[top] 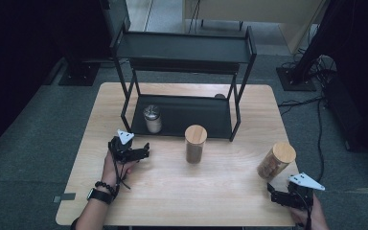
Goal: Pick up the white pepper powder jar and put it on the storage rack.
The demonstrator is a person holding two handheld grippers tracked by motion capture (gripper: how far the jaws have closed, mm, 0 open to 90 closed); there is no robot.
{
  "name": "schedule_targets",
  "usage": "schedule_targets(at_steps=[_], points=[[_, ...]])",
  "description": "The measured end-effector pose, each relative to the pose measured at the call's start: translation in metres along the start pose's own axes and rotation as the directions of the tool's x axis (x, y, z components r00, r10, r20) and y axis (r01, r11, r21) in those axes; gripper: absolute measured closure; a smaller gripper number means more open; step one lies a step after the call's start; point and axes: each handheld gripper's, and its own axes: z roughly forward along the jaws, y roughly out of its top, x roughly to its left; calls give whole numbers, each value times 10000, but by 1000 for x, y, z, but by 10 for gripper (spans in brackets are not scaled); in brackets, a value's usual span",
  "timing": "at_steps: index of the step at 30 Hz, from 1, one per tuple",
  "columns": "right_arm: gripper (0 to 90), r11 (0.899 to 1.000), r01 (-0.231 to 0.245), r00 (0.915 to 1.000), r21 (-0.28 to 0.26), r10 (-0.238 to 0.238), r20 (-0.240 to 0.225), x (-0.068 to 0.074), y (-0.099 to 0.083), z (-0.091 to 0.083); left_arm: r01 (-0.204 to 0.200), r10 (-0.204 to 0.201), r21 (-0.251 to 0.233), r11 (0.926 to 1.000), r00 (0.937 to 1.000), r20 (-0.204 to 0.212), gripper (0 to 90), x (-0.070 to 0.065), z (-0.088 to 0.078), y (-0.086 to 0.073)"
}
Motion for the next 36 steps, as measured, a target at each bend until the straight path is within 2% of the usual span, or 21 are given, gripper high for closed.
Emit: schedule_targets(at_steps=[36], points=[[42, 9999, 98, 9999, -43, -98, -34, 1, 0, 0, 15, -14, 27, 10000, 9993, -376, 1, 18, -37, -28]])
